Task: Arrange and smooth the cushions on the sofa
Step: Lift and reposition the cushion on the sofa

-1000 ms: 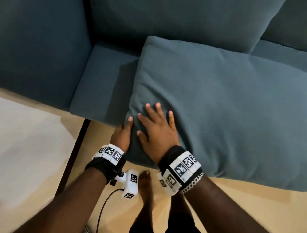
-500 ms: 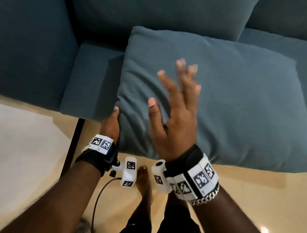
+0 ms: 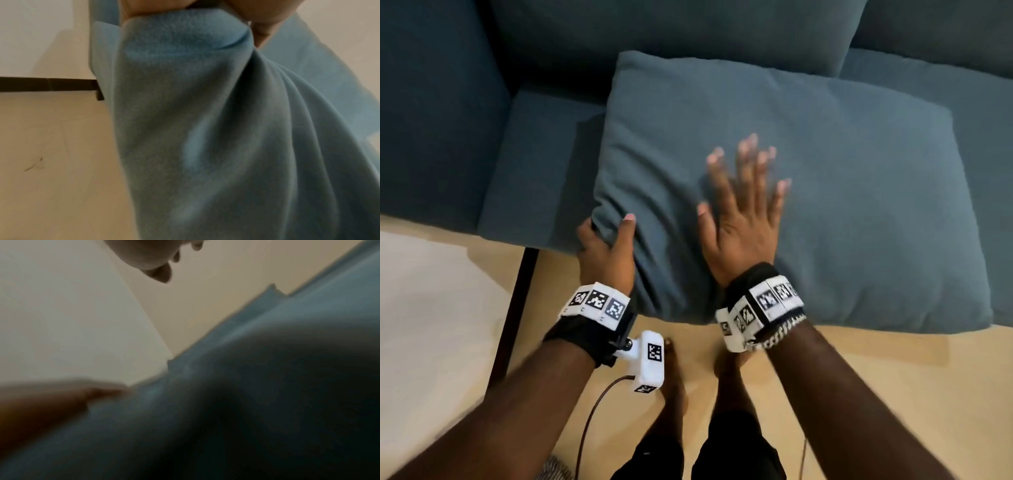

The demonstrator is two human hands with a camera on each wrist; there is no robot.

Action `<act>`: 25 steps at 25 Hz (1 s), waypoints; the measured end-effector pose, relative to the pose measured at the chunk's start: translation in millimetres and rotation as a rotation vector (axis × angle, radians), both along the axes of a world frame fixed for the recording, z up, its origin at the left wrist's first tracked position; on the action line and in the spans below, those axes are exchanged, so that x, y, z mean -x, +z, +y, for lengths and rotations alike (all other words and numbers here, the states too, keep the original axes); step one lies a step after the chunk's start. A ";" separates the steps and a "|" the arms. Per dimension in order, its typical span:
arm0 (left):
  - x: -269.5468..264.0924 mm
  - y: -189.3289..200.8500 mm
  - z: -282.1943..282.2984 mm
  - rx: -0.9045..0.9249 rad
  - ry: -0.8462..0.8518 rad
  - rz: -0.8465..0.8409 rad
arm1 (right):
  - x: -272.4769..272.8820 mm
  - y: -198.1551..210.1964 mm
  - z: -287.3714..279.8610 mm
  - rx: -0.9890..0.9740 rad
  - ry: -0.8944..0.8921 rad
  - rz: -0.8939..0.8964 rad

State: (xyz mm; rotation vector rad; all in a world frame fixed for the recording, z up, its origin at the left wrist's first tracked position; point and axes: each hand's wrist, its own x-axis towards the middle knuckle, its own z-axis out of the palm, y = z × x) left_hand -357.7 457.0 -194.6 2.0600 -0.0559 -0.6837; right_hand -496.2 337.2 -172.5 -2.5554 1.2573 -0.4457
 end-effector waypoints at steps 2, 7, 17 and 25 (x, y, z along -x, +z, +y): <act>22.6 11.3 -5.3 -0.108 -0.151 -0.122 | 1.9 -30.9 -11.9 -0.227 0.097 0.314; 37.4 8.5 -16.0 -0.457 -0.441 -0.346 | 16.0 31.0 -37.5 -0.076 -0.148 -0.472; 52.3 -31.0 -53.3 -0.583 -0.710 -0.745 | 33.2 -44.9 -60.5 -0.316 0.149 0.274; 23.8 -84.3 -137.5 -0.631 -1.022 -0.744 | 73.2 -14.5 -45.0 0.049 -0.167 -0.082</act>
